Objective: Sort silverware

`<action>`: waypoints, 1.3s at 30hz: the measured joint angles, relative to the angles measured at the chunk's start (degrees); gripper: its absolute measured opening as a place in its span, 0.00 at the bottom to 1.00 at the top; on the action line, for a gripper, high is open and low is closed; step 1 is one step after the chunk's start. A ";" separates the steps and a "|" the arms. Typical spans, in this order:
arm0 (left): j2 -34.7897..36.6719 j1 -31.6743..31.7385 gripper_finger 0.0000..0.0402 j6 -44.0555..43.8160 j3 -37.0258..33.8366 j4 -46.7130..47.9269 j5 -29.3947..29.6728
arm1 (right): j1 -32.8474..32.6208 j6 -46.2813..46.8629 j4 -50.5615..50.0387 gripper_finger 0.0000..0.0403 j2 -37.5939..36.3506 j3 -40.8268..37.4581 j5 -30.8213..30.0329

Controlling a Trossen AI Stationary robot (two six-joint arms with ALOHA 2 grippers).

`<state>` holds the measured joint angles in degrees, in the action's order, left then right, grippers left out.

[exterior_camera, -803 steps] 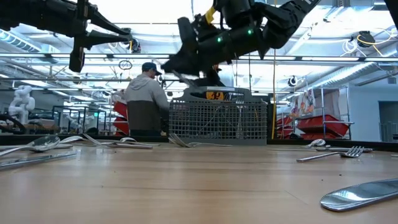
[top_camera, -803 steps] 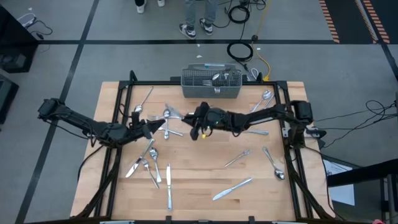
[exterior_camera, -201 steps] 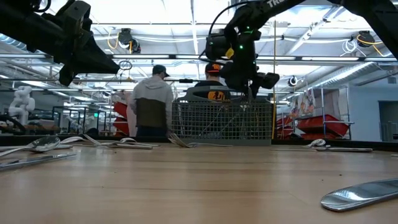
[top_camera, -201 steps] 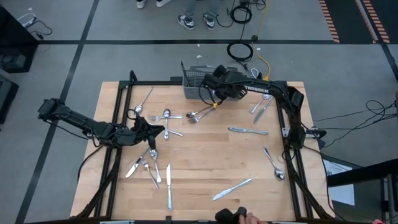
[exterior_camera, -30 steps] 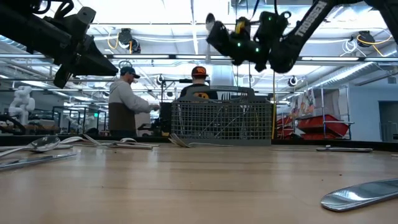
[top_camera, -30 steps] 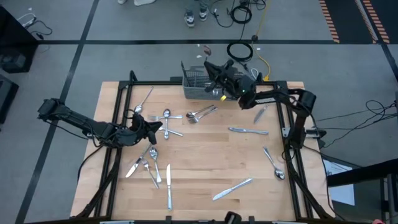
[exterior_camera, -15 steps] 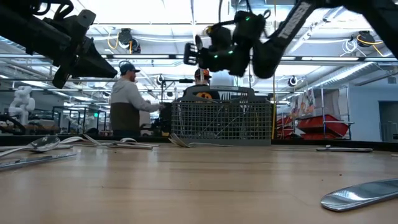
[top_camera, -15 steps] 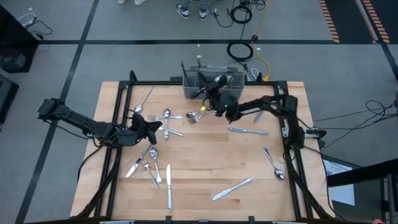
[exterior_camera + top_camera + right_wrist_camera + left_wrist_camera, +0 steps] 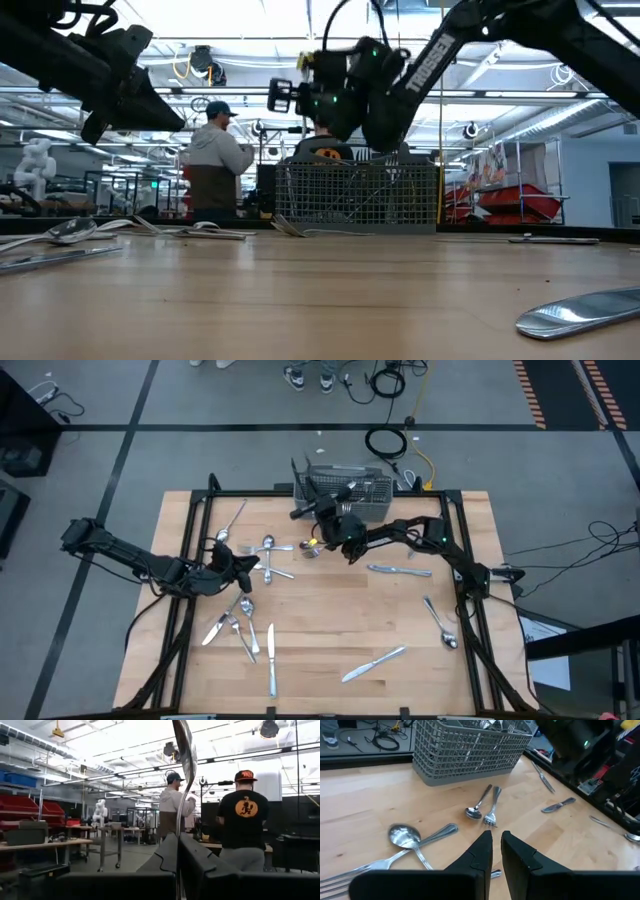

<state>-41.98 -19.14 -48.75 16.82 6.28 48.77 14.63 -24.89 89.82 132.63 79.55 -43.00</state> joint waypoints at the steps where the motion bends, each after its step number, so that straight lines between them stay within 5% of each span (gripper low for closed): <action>1: 0.00 0.00 0.12 0.00 0.00 0.13 0.00 | 0.03 0.50 -0.05 0.00 0.53 -0.01 -0.55; 9: 0.00 0.00 0.12 0.09 0.00 0.40 -0.02 | 0.20 -0.07 0.00 0.00 2.49 -0.08 -5.54; 23: 0.00 0.00 0.12 4.24 0.00 0.14 0.26 | 0.67 7.95 0.03 0.00 2.55 -0.24 -5.08; 39: 0.00 0.00 0.12 4.66 0.00 0.33 -0.26 | 1.24 6.73 0.04 0.00 1.24 -5.57 -2.12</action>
<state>-41.98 -19.14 -44.10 16.82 6.60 48.51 15.87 -18.16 89.86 133.87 73.97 -45.12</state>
